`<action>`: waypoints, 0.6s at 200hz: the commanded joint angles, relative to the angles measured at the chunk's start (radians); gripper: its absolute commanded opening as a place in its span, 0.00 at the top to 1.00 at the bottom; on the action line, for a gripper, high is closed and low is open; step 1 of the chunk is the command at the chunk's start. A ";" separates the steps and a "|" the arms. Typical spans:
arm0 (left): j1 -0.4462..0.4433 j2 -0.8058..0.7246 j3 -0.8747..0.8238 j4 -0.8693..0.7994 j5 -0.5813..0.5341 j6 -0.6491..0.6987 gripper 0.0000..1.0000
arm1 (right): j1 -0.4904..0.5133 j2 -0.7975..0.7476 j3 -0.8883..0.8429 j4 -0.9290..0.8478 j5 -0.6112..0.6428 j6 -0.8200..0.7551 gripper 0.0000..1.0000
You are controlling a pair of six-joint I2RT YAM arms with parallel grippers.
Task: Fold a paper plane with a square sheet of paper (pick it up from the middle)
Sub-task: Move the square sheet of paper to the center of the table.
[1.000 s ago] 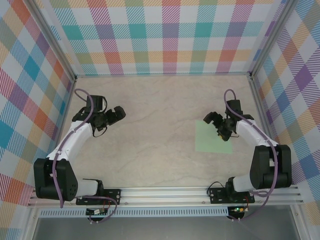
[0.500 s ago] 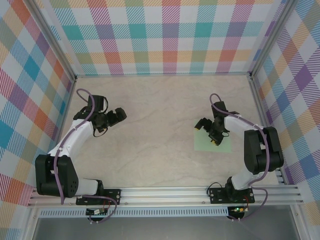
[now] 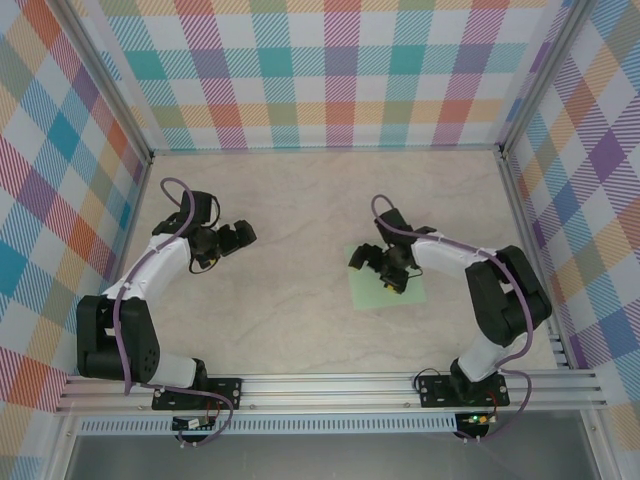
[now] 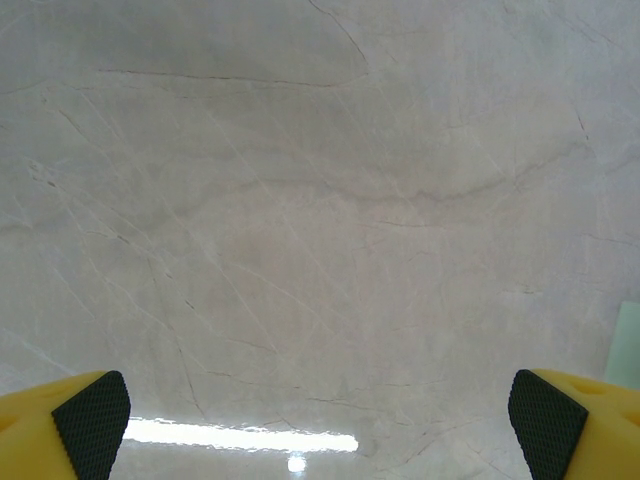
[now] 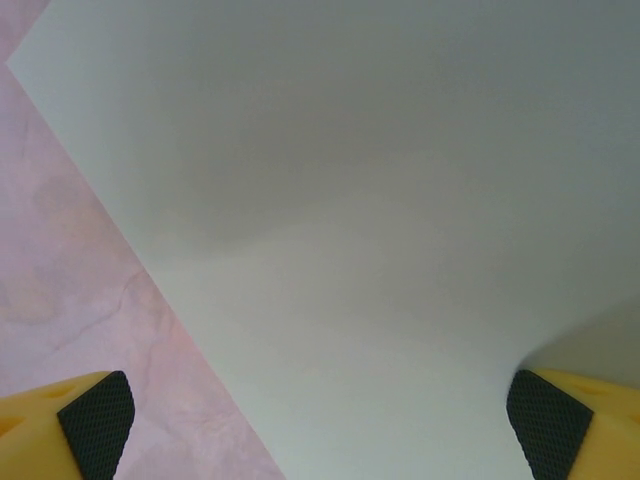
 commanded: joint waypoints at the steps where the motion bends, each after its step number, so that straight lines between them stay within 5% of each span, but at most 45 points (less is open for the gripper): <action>1: 0.013 0.000 0.027 -0.012 0.014 0.014 0.00 | 0.097 0.050 0.001 -0.110 -0.021 0.025 0.00; 80: 0.014 -0.021 0.012 -0.003 0.004 0.005 0.00 | 0.114 0.077 0.315 -0.503 0.273 -0.358 0.00; 120: 0.012 -0.018 0.014 -0.009 -0.004 0.010 0.00 | 0.112 0.176 0.398 -0.508 0.241 -0.430 0.00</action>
